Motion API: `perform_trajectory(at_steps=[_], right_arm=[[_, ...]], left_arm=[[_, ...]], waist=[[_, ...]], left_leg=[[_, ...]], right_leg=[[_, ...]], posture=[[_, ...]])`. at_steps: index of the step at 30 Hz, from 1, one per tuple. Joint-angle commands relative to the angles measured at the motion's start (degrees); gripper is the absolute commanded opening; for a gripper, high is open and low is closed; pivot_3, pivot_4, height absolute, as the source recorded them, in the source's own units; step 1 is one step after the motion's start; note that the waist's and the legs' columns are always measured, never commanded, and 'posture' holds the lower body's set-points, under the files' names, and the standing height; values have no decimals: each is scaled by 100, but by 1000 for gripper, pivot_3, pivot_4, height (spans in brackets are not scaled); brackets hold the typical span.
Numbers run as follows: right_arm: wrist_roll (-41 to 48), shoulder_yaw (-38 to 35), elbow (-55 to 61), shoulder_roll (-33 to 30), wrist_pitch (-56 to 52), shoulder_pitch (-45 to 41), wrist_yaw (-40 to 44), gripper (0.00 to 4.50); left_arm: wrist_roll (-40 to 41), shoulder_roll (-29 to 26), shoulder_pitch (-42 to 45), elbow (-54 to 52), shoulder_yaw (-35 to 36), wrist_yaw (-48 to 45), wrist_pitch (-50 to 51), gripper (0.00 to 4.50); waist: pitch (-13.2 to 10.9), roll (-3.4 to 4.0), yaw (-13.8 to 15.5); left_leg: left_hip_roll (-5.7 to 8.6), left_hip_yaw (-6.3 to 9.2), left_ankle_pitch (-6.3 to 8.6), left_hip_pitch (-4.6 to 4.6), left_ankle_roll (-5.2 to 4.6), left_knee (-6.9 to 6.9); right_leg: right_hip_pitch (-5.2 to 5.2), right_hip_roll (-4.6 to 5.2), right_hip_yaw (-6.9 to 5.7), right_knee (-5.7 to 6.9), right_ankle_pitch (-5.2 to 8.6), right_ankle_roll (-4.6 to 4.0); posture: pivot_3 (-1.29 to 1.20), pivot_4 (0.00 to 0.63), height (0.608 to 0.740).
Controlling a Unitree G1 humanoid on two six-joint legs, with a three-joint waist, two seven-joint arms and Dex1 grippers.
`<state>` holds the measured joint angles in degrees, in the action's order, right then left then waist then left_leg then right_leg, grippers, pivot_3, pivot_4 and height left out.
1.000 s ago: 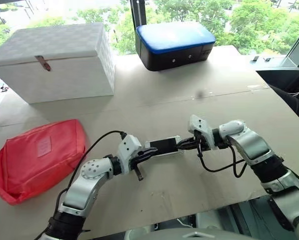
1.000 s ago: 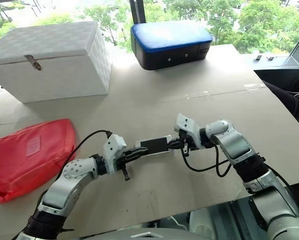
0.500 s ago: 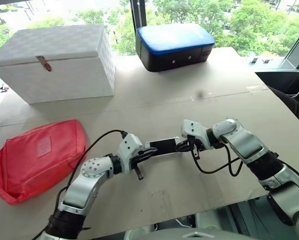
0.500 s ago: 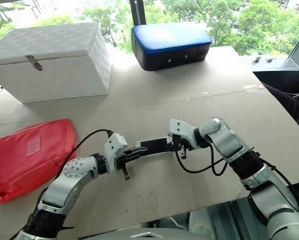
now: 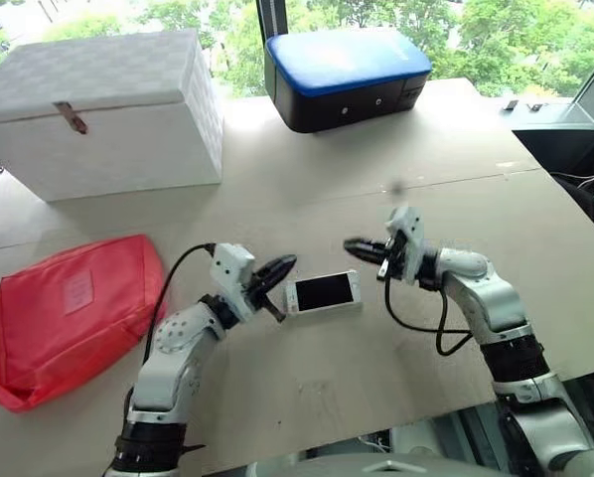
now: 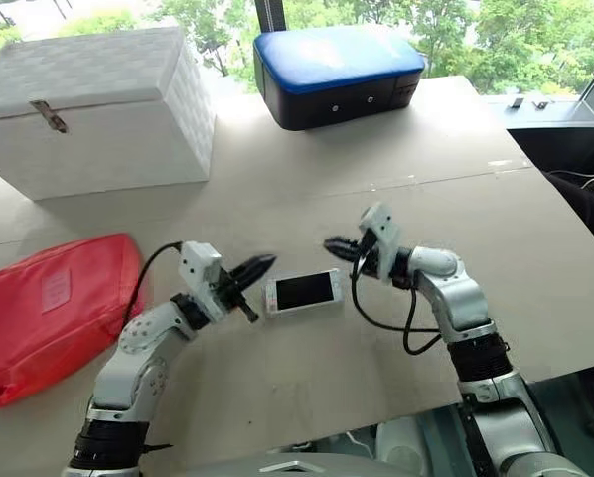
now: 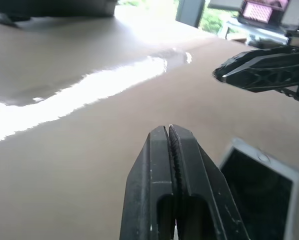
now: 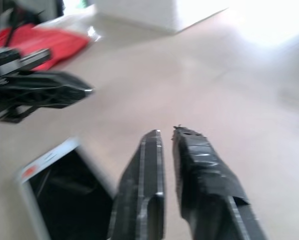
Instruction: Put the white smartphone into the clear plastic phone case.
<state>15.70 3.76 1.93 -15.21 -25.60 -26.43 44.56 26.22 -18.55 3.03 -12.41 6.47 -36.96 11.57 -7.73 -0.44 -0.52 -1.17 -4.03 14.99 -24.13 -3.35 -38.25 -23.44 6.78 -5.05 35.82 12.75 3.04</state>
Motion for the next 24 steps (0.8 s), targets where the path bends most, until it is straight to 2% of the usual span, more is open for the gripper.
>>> perform_trajectory(at_steps=[1, 5, 7, 10, 15, 24], right_arm=[[-8, -191, 322, -45, 289, 55, -293, 2345], [-82, -384, 572, -387, 574, 337, -389, 4426], [-218, -409, 636, -676, 869, 597, -329, 4500], [29, -825, 876, -876, 927, 1060, -431, 4500], [138, -961, 1357, -1142, 912, 1881, -372, 4500], [224, -1429, 1958, -1157, 1224, 3455, -610, 4500]], left_arm=[[74, 89, 268, -158, 356, 325, -330, 1301], [135, 109, 399, -242, 586, 692, -199, 3415], [215, 73, 339, -373, 682, 817, -76, 4380], [283, -7, -132, -827, 820, 1010, 210, 4452], [285, -95, -1128, -1531, 962, 1115, 322, 4452], [35, 116, -2946, -1958, 1039, 1054, -149, 4452]], waist=[[-4, -5, 8], [-25, -17, 15], [-37, -23, 38], [-54, -40, 27], [-72, -51, -10], [-78, -61, 96]], left_leg=[[1, 0, 0, -1, -1, 0], [11, -3, 2, -2, -5, 0], [12, -2, 3, -1, -8, -4], [9, -2, 3, 4, -8, -4], [-8, -6, 3, 16, -6, 0], [-11, -5, 29, 30, -19, -7]], right_leg=[[3, -3, -4, -4, 1, 1], [7, -4, -3, -7, 1, 5], [8, -4, -3, -4, 1, 8], [10, -10, -1, 0, 0, 11], [14, -22, 7, 0, 1, 11], [18, -17, 16, -3, 27, 3]], posture=[[0, 150, 734], [0, 150, 734], [0, 150, 734], [0, 150, 734], [0, 150, 734], [0, 150, 734]])
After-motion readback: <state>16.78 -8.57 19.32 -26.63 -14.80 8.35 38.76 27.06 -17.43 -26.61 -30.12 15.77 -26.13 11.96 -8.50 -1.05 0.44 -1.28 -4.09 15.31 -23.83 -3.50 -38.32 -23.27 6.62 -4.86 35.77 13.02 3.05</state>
